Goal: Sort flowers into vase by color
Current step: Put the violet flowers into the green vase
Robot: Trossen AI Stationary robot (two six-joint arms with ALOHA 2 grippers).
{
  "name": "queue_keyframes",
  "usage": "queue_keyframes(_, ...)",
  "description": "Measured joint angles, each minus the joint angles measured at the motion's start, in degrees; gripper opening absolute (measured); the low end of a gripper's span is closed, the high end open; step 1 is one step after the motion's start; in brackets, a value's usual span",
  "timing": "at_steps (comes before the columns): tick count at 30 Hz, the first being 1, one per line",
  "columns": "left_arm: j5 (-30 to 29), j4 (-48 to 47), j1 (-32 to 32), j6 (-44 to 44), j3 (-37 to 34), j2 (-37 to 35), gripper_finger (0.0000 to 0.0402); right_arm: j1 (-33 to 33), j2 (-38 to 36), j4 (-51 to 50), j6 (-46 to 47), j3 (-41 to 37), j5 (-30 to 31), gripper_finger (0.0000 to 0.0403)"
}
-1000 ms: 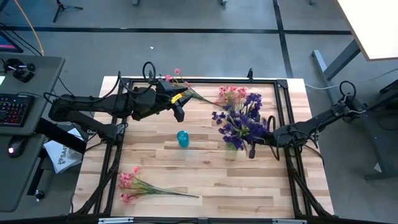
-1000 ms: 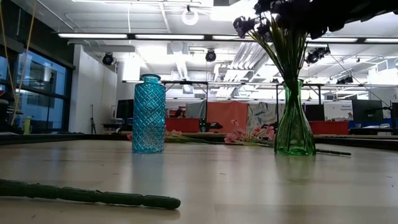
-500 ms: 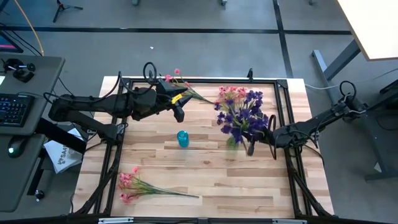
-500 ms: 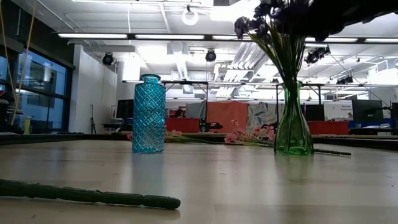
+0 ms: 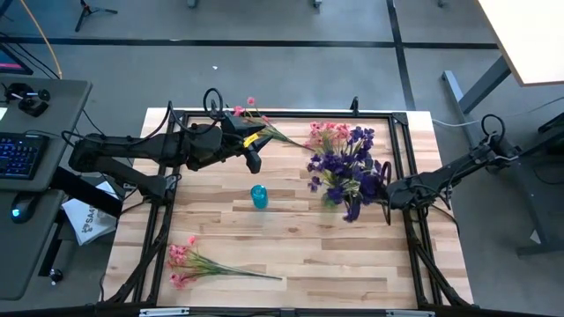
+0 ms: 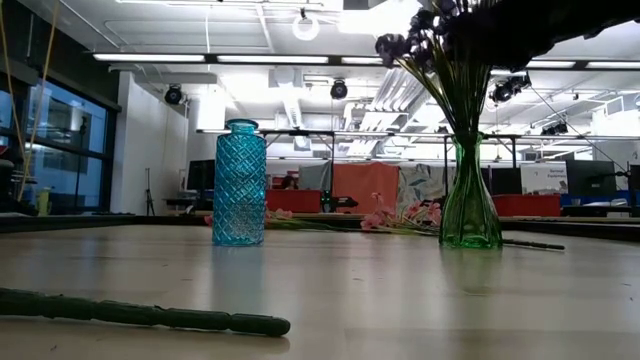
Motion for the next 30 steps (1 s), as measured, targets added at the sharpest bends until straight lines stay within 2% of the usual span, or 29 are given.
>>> queue_keyframes(5, 0.0, 0.0, 0.0, 0.0, 0.0, 0.0, 0.0163, 0.0, -2.6, -1.9, 4.1, 0.0, -0.3, 0.0256)
queue_keyframes(12, 0.0, 0.2, 0.0, 0.1, 0.0, 0.0, 0.0163, 0.0, -9.1, -8.5, 9.0, 0.0, -1.6, 0.0264)
queue_keyframes(19, 0.0, 0.5, 0.1, 0.1, 0.0, 0.0, 0.0163, 0.0, -14.3, -7.3, 10.1, 0.0, -4.1, 0.0264)
queue_keyframes(26, 0.0, 0.5, 0.1, 0.1, 0.0, 0.0, 0.0163, 0.0, -15.9, -7.2, 13.2, 0.0, -6.3, 0.0262)
queue_keyframes(28, 0.0, 0.5, 0.1, 0.1, 0.0, 0.0, 0.0163, 0.0, -15.6, -8.6, 13.7, 0.0, -6.3, 0.0251)
queue_keyframes(30, 0.0, 0.5, 0.1, 0.1, 0.0, 0.0, 0.0163, 0.0, -14.9, -11.0, 15.2, 0.0, -5.2, 0.0223)
